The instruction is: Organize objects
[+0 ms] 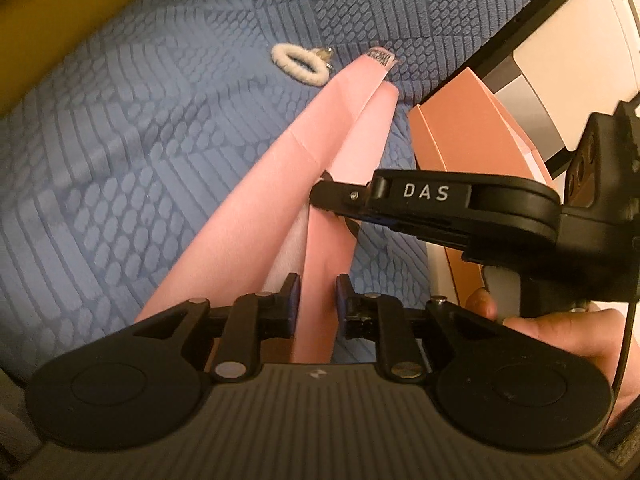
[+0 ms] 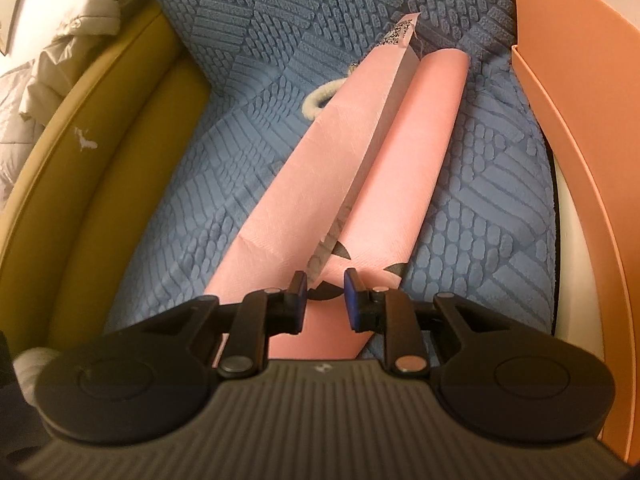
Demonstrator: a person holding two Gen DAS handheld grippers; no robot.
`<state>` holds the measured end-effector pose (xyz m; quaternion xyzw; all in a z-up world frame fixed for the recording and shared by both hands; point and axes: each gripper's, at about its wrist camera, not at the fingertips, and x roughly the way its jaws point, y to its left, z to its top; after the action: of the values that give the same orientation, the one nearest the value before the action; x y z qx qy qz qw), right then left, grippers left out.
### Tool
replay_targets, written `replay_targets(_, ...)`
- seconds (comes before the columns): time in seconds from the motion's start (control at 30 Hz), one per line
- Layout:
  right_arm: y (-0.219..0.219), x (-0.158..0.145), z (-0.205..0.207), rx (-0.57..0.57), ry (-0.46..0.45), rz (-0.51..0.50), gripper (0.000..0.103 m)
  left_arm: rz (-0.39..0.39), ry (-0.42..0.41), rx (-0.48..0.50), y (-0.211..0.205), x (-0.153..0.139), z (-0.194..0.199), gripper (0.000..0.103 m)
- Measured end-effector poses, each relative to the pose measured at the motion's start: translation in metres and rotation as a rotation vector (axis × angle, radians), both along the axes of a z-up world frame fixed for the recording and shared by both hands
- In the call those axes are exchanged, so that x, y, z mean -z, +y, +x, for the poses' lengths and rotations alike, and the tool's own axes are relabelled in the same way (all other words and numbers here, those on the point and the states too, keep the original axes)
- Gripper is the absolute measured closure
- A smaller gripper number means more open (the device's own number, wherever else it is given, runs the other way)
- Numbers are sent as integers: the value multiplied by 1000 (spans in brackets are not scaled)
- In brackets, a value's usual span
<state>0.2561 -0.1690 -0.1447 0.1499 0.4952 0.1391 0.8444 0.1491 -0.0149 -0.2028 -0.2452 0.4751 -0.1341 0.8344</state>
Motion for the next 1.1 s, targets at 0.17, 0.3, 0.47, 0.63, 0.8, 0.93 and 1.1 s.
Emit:
replay_targets(0.17,-2,-3,-1,0,6,2,81,51,-65,1,0,-14,-1,82)
replay_targets(0.3,-2,-3,0,2,7,7,81,70,-98,6,3,-24,-2,82)
replay_targets(0.47,-8,-2,-4,9,10,14,82,84,-108,31,0,-26,0,82)
replay_targets(0.63,-14,-2,-5,24,17,30,85,76,-142,41,-1,-28,-3,82)
replay_targets(0.8,-14,0,-3,21,18,31,85,47,-192,42,1,-38,-7,82)
replay_targets(0.93,-16,0,-4,28,21,40,85,54,-153,65,-7,-32,-4,82)
replay_targets(1.1,-23,1,-3,60,31,81,85,115,-12,87,-16,-7,5,83)
